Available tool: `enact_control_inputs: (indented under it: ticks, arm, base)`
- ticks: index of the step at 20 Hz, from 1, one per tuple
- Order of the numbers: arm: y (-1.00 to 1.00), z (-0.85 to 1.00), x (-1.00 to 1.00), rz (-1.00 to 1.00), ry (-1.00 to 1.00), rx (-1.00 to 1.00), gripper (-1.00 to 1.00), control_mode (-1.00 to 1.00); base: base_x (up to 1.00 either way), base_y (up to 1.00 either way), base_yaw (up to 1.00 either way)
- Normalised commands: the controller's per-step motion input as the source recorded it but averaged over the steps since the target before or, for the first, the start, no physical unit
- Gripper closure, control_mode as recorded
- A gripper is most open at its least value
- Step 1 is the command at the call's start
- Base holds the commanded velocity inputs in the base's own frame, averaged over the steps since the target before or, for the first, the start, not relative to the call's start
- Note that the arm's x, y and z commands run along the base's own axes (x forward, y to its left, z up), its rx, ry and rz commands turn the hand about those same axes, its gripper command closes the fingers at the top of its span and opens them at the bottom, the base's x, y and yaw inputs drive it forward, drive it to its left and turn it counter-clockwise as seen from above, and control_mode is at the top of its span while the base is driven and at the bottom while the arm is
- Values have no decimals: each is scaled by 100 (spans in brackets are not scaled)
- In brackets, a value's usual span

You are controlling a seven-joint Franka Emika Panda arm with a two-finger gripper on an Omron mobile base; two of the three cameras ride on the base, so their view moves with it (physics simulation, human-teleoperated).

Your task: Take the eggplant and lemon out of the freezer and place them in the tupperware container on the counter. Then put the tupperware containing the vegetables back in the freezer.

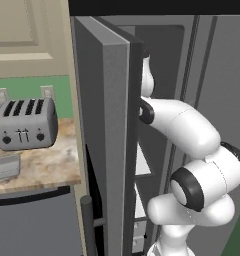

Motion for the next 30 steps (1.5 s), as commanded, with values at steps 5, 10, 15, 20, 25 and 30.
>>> enact_control_inputs:
  ticks: [5,10,15,20,25,30]
  arm:
    - [-7,0,-13,2,-11,0,100,-100]
    - [-51,11,-55,6,-15,0,100,-100]
    - [-62,14,-64,6,-13,0,100,-100]
    - [-34,29,-67,6,-5,0,100,-100]
    - [0,57,-68,10,0,0,100,-100]
    - [-2,57,-74,9,0,0,100,-100]
  base:
    - [0,0,0]
    - [0,0,0]
    - [0,0,0]
    - [0,0,0]
    - [0,0,0]
    - [0,0,0]
